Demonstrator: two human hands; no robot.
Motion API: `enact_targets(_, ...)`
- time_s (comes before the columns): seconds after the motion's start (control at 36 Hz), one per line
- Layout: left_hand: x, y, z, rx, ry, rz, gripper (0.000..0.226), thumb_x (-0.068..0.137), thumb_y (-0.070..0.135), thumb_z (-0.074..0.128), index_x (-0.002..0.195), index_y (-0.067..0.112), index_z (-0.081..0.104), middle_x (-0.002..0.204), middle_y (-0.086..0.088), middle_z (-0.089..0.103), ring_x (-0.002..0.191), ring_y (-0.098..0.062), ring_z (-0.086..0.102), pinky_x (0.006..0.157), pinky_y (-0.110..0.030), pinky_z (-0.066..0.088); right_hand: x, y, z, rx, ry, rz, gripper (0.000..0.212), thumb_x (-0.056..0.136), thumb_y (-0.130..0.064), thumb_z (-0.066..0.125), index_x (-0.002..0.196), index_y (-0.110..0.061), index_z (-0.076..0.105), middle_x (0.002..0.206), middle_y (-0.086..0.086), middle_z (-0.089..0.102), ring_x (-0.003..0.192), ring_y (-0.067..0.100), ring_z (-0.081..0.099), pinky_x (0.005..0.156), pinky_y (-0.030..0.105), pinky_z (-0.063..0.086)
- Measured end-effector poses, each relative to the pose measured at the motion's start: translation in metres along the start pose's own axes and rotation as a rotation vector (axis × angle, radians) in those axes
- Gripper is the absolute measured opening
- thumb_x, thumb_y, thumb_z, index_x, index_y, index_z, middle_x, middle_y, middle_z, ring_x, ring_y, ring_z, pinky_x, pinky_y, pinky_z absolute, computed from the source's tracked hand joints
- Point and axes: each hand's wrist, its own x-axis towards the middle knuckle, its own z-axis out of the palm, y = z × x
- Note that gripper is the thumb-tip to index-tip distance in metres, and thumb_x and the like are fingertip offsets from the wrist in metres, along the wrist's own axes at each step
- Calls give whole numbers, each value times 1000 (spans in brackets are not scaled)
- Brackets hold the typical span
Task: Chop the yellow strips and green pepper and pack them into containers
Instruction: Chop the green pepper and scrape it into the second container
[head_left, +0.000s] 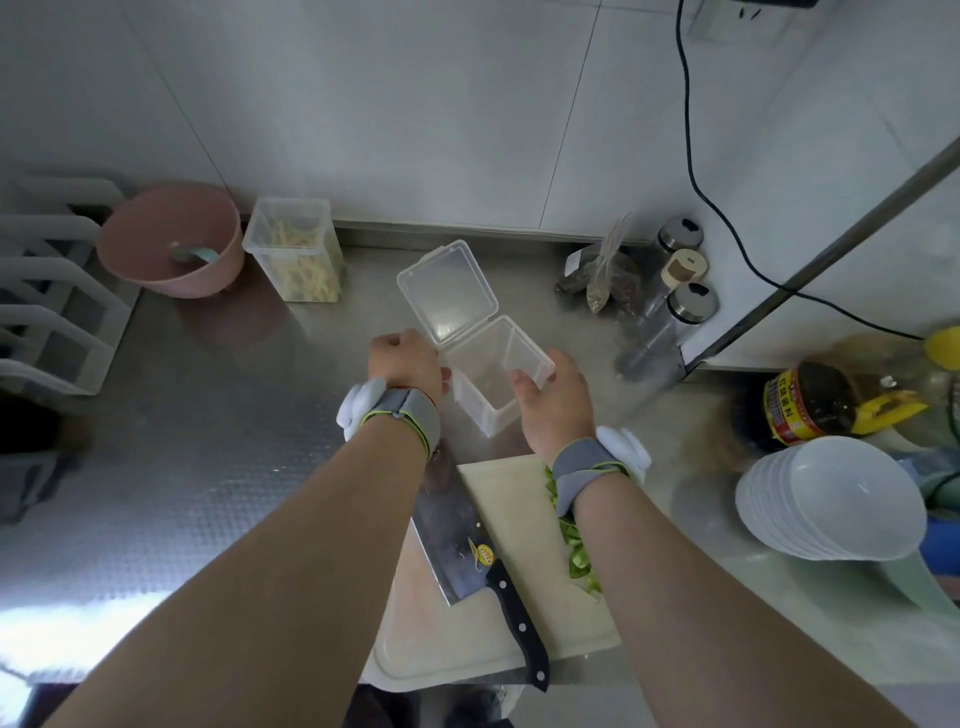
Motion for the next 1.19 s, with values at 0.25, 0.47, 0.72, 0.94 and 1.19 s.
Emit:
enact_targets(0.25,-29,-21,-24,128,-34,30,30,81,24,51,109,17,58,73,-1,64,63,-26,68,63,-40,58,-29,18,-14,-56,47,12,57,90,-34,58,138,-11,40,138,13,43,119,32,49,93,32,38)
enact_targets(0.47,-54,-71,-48,427,-46,99,43,60,35,50,98,21,64,90,-14,71,81,-34,68,74,-45,57,-107,75,0,-484,-295,-213,29,83,-31,56,109,-20,48,108,5,55,95,29,58,74,31,43)
enact_targets(0.72,-116,-95,-83,642,-89,147,27,82,23,56,108,27,60,100,1,67,88,-22,62,73,-21,45,-141,99,20,-752,-388,-158,28,92,-24,50,115,-10,42,121,12,53,108,31,58,79,35,45)
enact_targets(0.94,-133,-94,-96,647,-154,193,38,85,19,49,123,18,55,91,-8,68,83,-29,64,55,-26,42,-153,80,9,-224,-293,21,21,83,-18,59,97,-11,46,89,5,54,81,29,57,67,34,46)
enact_targets(1.19,-152,-114,-76,559,-302,175,33,85,18,52,118,22,53,82,8,57,73,-22,59,62,-25,45,-186,113,-64,2,4,21,20,82,-18,61,73,-28,48,65,-11,51,61,8,49,51,14,38)
